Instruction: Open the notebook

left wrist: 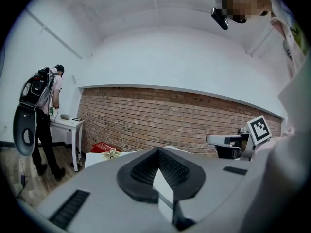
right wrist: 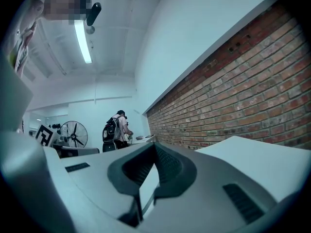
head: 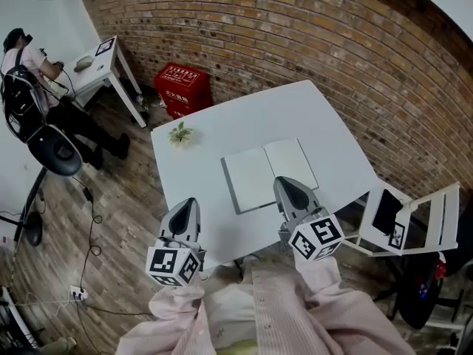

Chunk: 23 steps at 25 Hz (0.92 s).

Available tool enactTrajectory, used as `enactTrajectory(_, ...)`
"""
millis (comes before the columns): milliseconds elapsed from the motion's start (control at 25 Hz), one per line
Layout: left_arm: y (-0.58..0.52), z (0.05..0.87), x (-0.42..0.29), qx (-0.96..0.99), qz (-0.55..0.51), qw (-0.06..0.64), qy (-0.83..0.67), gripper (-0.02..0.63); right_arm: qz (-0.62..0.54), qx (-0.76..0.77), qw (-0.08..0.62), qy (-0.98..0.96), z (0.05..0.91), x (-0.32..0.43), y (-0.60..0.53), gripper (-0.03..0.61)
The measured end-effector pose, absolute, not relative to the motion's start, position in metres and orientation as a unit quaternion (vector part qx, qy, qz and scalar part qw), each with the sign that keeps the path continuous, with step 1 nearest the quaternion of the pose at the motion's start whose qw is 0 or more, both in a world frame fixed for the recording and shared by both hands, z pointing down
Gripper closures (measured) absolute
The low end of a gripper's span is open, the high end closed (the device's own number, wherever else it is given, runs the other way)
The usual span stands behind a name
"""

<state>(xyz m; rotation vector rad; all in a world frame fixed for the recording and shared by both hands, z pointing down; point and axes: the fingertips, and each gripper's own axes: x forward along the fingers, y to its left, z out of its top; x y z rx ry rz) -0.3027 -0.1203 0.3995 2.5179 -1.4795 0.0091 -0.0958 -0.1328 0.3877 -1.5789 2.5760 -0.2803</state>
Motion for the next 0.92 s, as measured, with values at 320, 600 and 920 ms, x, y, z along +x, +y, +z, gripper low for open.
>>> enactTrajectory(320, -0.115, 0.405, -0.303, 0.849, 0.016, 0.11, -0.517, 0.62, -0.084, -0.518, 0.044, 0.85, 0.393, -0.09, -0.129, 0.575)
enactTrajectory(600, -0.113, 0.408, -0.304, 0.843, 0.02, 0.113, -0.525, 0.62, -0.084, -0.517, 0.034, 0.851, 0.4, -0.088, -0.127, 0.575)
enactTrajectory(920, -0.11, 0.409, -0.302, 0.841, 0.022, 0.114, -0.529, 0.62, -0.082, -0.52, 0.025, 0.85, 0.404, -0.083, -0.124, 0.575)
